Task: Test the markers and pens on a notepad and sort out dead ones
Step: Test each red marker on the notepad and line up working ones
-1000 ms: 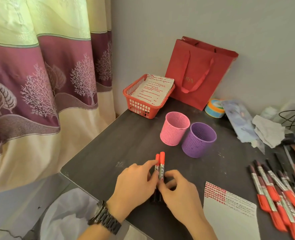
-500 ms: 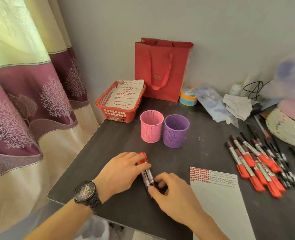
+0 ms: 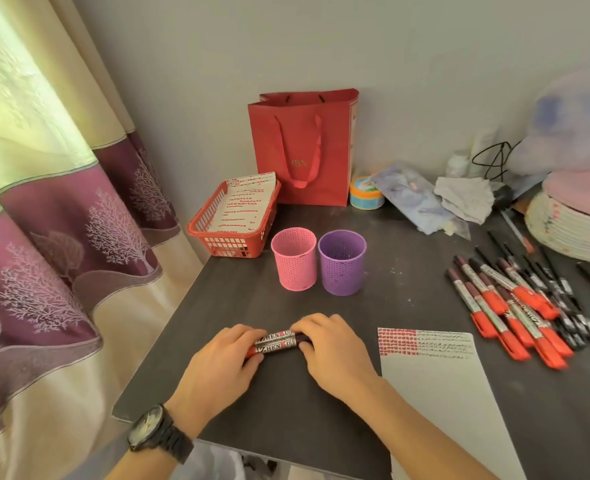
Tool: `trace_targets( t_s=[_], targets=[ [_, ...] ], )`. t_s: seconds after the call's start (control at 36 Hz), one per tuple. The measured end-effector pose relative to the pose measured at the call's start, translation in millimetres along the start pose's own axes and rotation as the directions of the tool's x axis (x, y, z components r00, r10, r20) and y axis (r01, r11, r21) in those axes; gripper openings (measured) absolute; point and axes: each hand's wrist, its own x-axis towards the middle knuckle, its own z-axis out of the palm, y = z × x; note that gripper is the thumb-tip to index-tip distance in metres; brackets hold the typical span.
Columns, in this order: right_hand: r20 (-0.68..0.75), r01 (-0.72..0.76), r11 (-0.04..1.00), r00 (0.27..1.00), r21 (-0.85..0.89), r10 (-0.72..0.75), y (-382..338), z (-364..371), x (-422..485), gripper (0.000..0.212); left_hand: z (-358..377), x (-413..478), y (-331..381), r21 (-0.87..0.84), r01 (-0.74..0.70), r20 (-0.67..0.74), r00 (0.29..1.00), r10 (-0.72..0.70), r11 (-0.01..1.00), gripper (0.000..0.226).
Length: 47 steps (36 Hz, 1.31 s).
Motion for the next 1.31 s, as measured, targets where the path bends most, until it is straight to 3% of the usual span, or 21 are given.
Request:
trace_targets(
  t_s=[0.17,0.31,0.42,0.69,0.86,0.94,1.19,1.31],
  targets=[
    [-0.026,0.023,0.999,0.999,0.032,-0.022,-3.0,11.0,23.6,0.042,18.2,-15.8,8.5,-0.116,0.146,-0.109,0.981,-0.159,0.982,0.045],
    [-0.08,0.03,0.994,0.997,0.107,-0.021,-4.5,20.5,23.9,0.039,23.0,-24.1,15.1,-0.28,0.294,-0.18,0.919,-0.351,0.914,0.037],
    [-0.125,0.013,0.989,0.992,0.145,0.005,-9.1,30.7,29.5,0.033,27.4,-34.0,20.0,-0.295,0.339,-0.228,0.883,-0.411,0.893,0.032],
    [-0.149,-0.087,0.956,0.98,0.279,0.133,-27.0,33.5,49.2,0.035,31.9,-47.0,25.1,-0.167,0.284,-0.339,0.883,-0.325,0.944,0.034],
    [-0.147,-0.002,0.981,0.989,0.192,0.03,-33.8,37.8,51.3,0.034,40.1,-48.7,29.9,-0.034,0.234,-0.479,0.85,-0.221,0.972,0.03],
    [-0.137,0.013,0.987,0.991,0.159,0.009,-35.8,41.2,54.8,0.036,44.5,-49.0,27.6,-0.046,0.236,-0.508,0.831,-0.226,0.971,0.029],
    [-0.183,0.01,0.99,0.983,0.142,0.016,-33.1,43.1,46.4,0.034,51.1,-58.9,36.1,-0.176,0.179,-0.36,0.903,-0.232,0.968,0.045],
    [-0.193,0.005,0.986,0.981,0.168,0.028,-32.9,41.6,41.8,0.033,51.4,-62.1,32.3,-0.153,0.164,-0.316,0.926,-0.206,0.975,0.046]
  ],
)
